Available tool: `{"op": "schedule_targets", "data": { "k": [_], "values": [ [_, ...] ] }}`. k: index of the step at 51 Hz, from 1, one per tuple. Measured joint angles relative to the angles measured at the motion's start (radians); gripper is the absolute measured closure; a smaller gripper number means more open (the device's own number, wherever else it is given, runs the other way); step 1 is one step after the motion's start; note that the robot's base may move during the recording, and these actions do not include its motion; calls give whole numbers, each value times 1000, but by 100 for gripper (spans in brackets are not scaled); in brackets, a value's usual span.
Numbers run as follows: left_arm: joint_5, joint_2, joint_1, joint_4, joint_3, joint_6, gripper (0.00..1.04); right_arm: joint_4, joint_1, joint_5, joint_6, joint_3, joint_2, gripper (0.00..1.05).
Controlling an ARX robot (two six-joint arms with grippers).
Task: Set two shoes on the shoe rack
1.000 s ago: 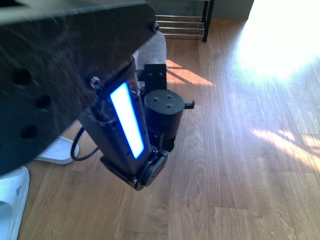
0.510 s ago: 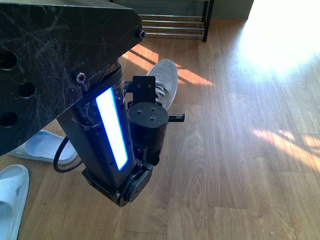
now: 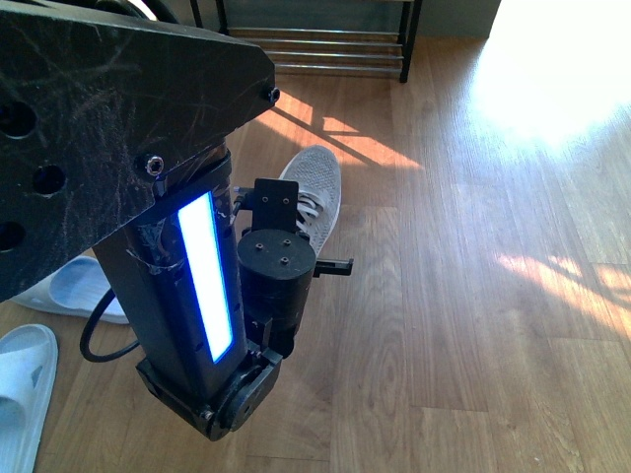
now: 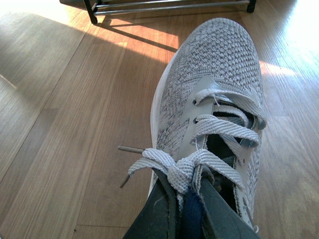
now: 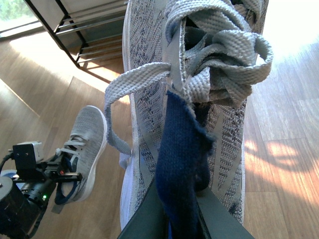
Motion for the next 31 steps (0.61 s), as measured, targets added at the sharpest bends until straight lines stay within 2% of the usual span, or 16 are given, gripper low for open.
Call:
{"op": "schedule_targets", "data": {
  "k": [9,10,13,15,18,19,21,25,31],
  "values": [
    [18,0,1,0,-38,0,103,0,0,0,0,0,0,103],
    [42,-15,10,-19,-64,-11,103,0,0,0,0,0,0,103],
    [248,-204,96,-316,-275,-72,103,0,0,-3,0,0,0,103],
    [335,-418,180,-567,-485,-124,103,0,1,-6,0,0,0,103],
    [359,-598,240,-743,-631,-166,103,0,1,-2,0,0,0,103],
    [347,-734,271,-860,-721,-192,103,0,-1,9,0,0,0,103],
    [336,-919,292,-996,-814,-217,103,0,-2,15,1,0,0,103],
    [377,-1229,296,-1155,-869,-237,103,0,-1,3,0,0,0,103],
    [364,-1595,315,-1199,-861,-222,103,0,5,-22,0,0,0,103]
  ]
}}
